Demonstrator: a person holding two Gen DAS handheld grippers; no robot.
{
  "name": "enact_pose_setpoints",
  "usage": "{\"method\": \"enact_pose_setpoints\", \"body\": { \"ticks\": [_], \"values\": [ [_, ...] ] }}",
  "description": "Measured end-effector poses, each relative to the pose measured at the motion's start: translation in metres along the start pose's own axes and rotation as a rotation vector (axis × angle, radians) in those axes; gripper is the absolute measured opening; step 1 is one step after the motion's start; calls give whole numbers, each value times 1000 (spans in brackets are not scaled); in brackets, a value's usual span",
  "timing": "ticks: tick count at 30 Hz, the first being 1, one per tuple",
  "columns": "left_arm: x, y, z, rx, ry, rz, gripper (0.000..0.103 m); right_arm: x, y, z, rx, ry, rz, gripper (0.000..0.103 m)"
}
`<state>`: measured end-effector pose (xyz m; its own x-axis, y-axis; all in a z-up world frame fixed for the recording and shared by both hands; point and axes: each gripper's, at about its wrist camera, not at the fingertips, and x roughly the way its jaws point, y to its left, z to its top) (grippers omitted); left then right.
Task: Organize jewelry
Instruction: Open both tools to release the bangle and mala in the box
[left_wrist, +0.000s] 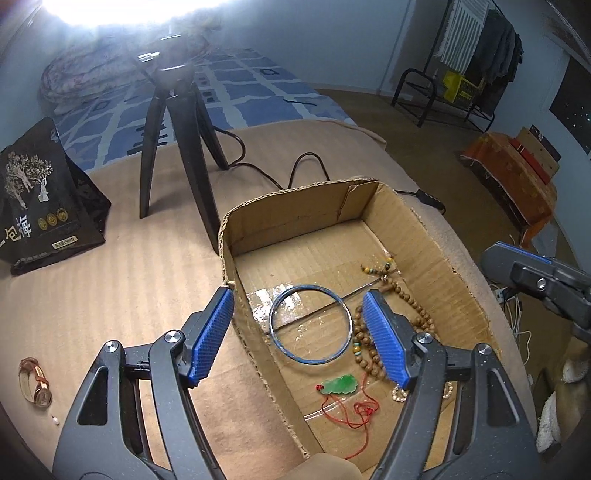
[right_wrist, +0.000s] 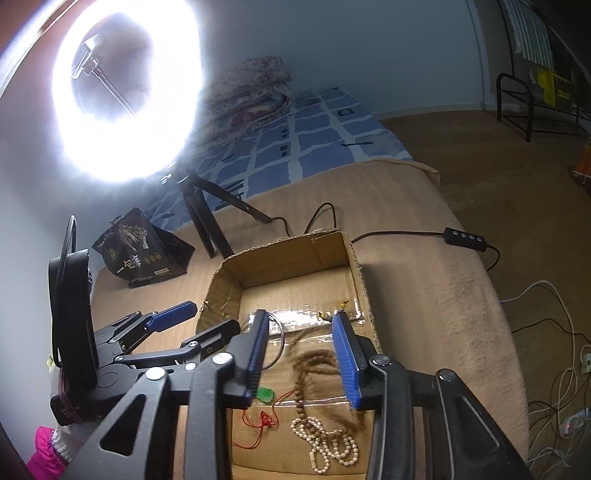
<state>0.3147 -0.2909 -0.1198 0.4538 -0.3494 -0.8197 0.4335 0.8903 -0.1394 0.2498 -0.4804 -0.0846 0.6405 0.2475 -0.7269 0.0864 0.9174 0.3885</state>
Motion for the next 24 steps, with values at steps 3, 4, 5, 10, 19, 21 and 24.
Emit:
{"method": "enact_pose_setpoints", "body": {
  "ticks": [3, 4, 5, 10, 19, 21, 24],
  "values": [
    [-2, 2, -2, -3, -1, 3, 75, -1, -1, -1, 5, 0, -7, 47],
    [-3, 2, -2, -2, -2, 4, 75, -2, -1, -1, 6, 1, -9, 47],
    [-4, 2, -3, -1, -4, 4, 75, -2, -1, -1, 6, 1, -10, 47],
    [-15, 2, -4, 1, -17, 8, 75, -7, 1, -1, -2, -1, -17, 47],
    [-45, 12, -10, 6, -41, 27, 75, -22, 13, -6, -31, -8, -30, 54],
    [-54, 17, -12, 4, -47, 32, 75, -26, 17, -7, -33, -12, -32, 58],
    [-70, 26, -17, 10, -58, 43, 75, -33, 24, -9, -35, -28, -34, 70]
  ]
}}
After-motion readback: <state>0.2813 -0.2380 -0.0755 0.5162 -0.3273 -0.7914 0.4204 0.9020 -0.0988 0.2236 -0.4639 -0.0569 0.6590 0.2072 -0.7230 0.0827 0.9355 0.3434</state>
